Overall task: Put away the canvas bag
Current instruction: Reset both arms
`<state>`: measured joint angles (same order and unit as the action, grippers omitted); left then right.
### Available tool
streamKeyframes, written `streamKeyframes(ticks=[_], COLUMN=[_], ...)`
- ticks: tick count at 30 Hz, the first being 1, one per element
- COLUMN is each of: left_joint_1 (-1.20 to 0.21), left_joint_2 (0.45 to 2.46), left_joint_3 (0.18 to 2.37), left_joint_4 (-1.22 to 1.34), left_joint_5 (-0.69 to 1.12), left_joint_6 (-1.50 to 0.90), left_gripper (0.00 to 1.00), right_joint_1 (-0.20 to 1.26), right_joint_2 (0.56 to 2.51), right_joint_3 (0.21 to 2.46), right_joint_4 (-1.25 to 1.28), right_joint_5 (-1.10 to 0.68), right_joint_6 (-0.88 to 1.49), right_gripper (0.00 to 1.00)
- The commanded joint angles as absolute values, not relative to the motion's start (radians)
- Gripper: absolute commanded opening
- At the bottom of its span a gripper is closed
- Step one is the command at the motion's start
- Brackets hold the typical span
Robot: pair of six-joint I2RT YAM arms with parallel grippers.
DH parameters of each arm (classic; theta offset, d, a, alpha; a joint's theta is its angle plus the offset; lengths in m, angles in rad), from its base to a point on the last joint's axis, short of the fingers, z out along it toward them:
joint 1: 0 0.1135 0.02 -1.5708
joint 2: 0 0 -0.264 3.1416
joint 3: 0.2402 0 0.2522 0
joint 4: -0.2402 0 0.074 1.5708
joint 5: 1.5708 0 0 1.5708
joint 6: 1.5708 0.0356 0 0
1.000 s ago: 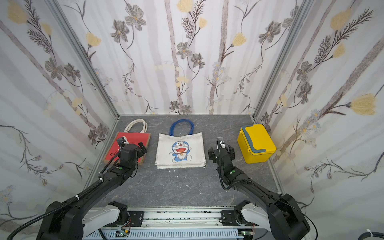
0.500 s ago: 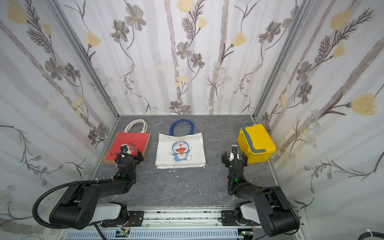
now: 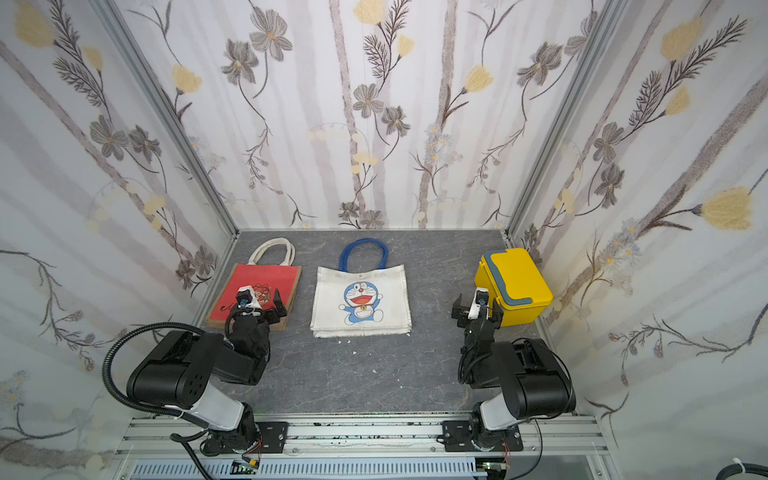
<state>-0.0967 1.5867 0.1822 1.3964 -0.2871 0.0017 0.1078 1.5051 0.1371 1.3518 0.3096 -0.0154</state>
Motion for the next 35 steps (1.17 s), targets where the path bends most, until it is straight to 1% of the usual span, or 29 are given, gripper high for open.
streamKeyframes(ticks=[1,3,4,5,8,11,15,35], left_joint_1=[-0.087,-0.082,-0.078,-0.069,-0.044,-0.043,-0.056,-0.055], left_joint_2=[1.601,1.589,1.597,1.585,1.585,1.587,1.591,1.590], left_joint_3=[0.205,0.216,0.219,0.233,0.241,0.241,0.229,0.231], left_joint_4=[1.436,1.390,1.405,1.355,1.335,1.343,1.369,1.365], left_joint_5=[-0.222,-0.209,-0.213,-0.221,-0.195,-0.197,-0.253,-0.250], left_joint_6=[-0.003,-0.014,-0.017,-0.038,-0.061,-0.060,-0.061,-0.061], left_gripper=[1.00,1.00,1.00,1.00,1.00,1.00,1.00,1.00], right_joint_1=[0.093,0.071,0.057,0.046,0.043,0.043,0.046,0.043], right_joint_2=[1.496,1.513,1.507,1.504,1.508,1.506,1.506,1.505], right_joint_3=[0.179,0.191,0.201,0.206,0.201,0.200,0.198,0.197], right_joint_4=[1.334,1.344,1.310,1.294,1.311,1.312,1.315,1.316], right_joint_5=[0.253,0.232,0.231,0.214,0.209,0.209,0.209,0.204], right_joint_6=[0.008,0.028,0.046,0.054,0.056,0.056,0.054,0.053], right_gripper=[1.00,1.00,1.00,1.00,1.00,1.00,1.00,1.00])
